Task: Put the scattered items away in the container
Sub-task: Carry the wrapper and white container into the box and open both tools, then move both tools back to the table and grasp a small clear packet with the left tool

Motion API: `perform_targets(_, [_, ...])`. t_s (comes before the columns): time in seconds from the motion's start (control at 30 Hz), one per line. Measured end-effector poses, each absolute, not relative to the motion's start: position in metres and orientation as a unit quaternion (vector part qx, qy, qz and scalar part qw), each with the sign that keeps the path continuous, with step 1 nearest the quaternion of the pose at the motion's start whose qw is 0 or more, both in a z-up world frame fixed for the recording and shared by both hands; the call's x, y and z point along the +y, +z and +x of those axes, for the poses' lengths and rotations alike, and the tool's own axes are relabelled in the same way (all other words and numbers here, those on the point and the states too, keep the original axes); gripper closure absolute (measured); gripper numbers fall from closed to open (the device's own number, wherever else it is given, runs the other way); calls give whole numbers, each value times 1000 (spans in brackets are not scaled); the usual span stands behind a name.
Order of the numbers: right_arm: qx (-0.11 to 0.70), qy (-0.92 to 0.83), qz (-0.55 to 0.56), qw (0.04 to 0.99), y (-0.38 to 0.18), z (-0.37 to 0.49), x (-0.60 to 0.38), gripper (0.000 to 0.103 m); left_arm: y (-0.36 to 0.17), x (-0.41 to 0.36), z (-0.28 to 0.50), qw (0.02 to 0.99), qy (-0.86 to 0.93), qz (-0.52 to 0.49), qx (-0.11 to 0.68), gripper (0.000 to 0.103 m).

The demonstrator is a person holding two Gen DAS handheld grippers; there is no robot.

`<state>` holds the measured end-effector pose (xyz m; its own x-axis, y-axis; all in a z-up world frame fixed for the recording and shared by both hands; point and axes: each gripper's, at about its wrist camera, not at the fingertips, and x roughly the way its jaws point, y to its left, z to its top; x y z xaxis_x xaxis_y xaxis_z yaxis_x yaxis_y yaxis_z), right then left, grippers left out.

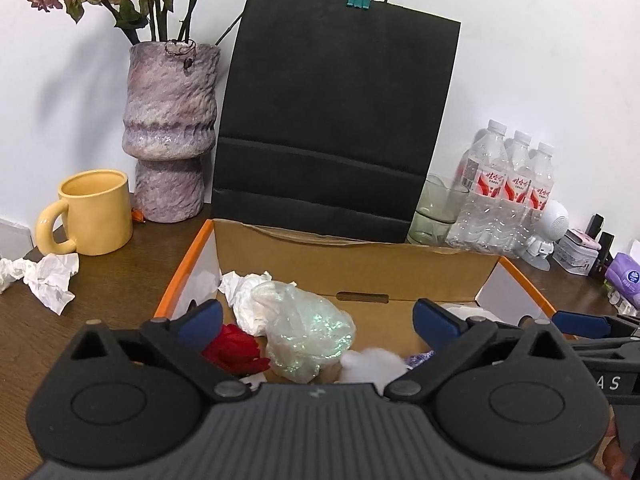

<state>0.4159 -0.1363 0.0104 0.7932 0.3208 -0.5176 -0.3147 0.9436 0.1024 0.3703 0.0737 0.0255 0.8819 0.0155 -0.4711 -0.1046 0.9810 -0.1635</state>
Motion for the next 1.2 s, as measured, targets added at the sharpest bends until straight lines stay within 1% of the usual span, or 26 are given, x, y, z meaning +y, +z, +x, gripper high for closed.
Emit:
perform_targets(0.1, [266, 169, 11, 949, 17, 408, -142, 4, 33, 75, 360, 968, 25, -96, 230, 0])
perform_targets(0.2, [246, 173, 20, 954, 27, 392, -153, 0, 45, 80, 342, 972, 23, -99, 210, 0])
perform_targets(0.43, [221, 171, 5, 960, 36, 337, -180, 0, 56, 100, 287, 978, 42, -82, 187, 0])
perform_targets(0.7, [243, 142, -20, 959, 11, 295, -199, 0, 34, 132, 241, 970, 75, -72, 218, 0])
perform_targets(0.87, [280, 141, -18, 949, -14, 291, -198, 0, 8, 131, 238, 962, 71, -68, 256, 0])
perform_targets(0.97, [289, 136, -29, 947, -24, 293, -193, 1, -4, 127, 242, 958, 70, -60, 273, 0])
perform_targets(1.1, [299, 139, -38, 943, -33, 297, -188, 7, -15, 124, 247, 954, 62, -49, 288, 5])
perform_targets(1.17, [304, 142, -40, 941, -36, 299, -186, 8, -17, 123, 250, 953, 61, -45, 294, 9])
perform_targets(1.2, [306, 145, -42, 940, -37, 300, -186, 11, -19, 123, 250, 952, 62, -42, 297, 13])
